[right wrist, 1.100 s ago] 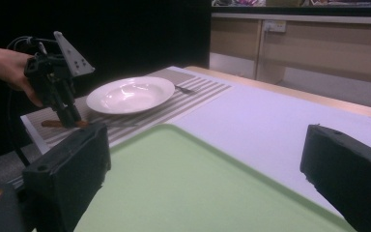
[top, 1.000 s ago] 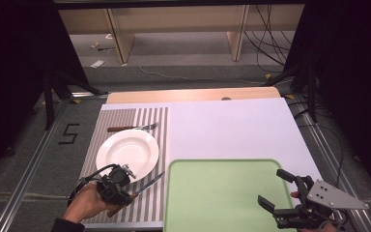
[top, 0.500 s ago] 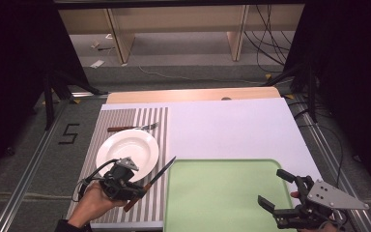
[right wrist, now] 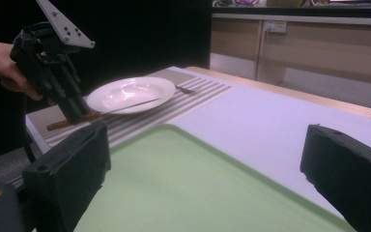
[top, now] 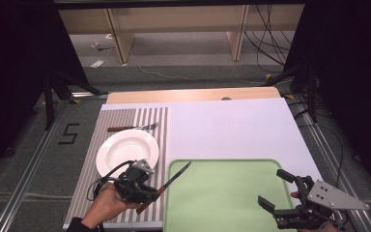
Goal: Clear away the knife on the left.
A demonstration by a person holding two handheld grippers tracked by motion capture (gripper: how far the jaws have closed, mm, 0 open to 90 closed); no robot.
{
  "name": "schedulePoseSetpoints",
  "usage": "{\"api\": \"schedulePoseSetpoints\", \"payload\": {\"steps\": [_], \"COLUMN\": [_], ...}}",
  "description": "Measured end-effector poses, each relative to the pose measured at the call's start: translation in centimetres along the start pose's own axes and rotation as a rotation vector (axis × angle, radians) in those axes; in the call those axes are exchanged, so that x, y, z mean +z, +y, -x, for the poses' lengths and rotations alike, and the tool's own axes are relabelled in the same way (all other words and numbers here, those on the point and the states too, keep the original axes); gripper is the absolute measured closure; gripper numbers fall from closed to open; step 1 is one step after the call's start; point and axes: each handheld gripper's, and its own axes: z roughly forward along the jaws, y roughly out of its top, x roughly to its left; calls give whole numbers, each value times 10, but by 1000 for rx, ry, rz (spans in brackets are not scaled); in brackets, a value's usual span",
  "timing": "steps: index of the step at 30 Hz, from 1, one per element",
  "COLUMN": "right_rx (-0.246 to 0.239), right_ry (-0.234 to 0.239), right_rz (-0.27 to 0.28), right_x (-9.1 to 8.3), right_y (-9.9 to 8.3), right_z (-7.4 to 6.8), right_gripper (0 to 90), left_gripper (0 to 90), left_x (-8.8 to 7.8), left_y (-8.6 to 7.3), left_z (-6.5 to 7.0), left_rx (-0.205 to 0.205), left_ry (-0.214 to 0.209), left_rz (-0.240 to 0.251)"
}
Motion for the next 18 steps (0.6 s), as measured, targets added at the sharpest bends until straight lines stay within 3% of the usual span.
{"api": "schedulePoseSetpoints", "payload": {"steps": [11,18], "right_rx": [-2,-2], "right_ry": [1,3], "right_rz": [2,1], "right_x": [0,0], "right_y": [0,0], "right_z": [0,0], "right_gripper": [48,48], "left_gripper": [768,768], "left_x": [13,20], "left_y": [12,20], "left_z": [13,22], "left_rx": [22,58], "left_ry": [-26,-41], "left_rz": [-6,-1]}}
